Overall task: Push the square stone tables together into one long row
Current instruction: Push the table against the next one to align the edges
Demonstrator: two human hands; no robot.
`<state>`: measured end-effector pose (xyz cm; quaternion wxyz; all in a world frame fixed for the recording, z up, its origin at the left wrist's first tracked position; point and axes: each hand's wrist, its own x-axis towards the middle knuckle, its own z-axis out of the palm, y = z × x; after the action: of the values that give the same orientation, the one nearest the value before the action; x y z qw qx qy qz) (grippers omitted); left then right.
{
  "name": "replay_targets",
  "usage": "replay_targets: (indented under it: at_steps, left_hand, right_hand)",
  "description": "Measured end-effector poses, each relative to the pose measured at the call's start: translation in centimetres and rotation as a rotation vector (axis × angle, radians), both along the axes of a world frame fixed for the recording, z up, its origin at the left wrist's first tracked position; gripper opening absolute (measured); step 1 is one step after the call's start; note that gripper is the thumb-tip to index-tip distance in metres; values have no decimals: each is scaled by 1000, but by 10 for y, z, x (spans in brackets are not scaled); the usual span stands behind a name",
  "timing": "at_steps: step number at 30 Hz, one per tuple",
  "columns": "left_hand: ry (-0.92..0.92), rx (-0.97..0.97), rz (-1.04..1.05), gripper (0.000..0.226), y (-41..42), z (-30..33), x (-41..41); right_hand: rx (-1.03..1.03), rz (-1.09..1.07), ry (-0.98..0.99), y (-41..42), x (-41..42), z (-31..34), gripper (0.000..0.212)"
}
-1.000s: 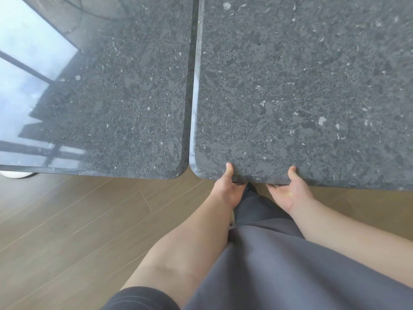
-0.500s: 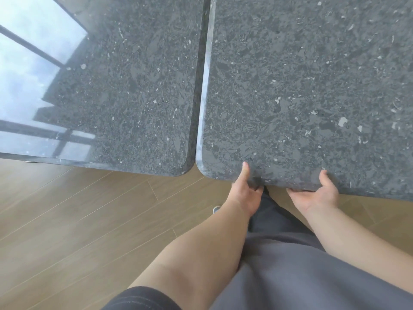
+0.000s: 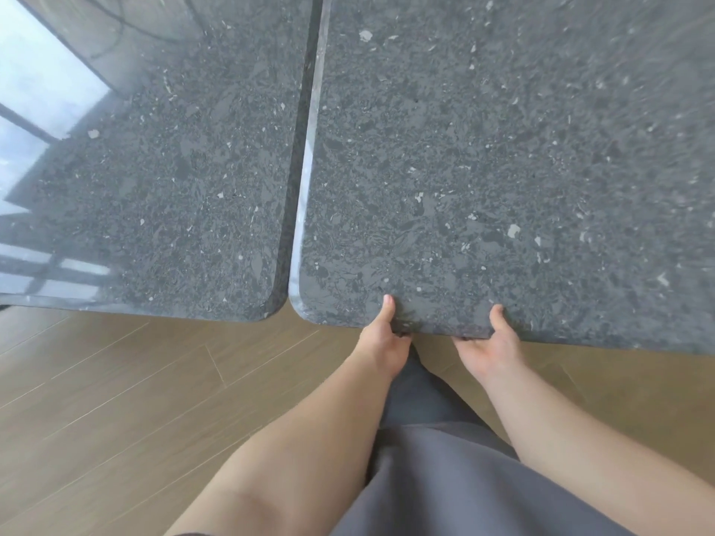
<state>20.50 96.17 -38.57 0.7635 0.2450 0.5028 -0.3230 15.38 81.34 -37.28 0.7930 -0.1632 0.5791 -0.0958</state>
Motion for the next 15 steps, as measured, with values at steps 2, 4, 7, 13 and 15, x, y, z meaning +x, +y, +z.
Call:
replay_targets:
  at_steps: [2, 4, 7, 13, 15]
  left_hand:
    - [-34, -13, -8, 45, 1, 2, 0]
    - [-69, -17, -24, 44, 2, 1, -2]
    - [-111, -18, -64, 39, 4, 2, -4]
    - [-129, -12, -86, 38, 9, 4, -5]
    - [-143, 1, -93, 39, 9, 4, -5]
  right_hand:
    - [5, 0, -1, 0, -1, 1, 42]
    - [2, 5, -13, 0, -3, 0, 37]
    - [2, 12, -17, 1, -4, -1, 38]
    - [21, 32, -10, 0, -6, -2, 39]
    - [22, 46, -12, -1, -7, -3, 37]
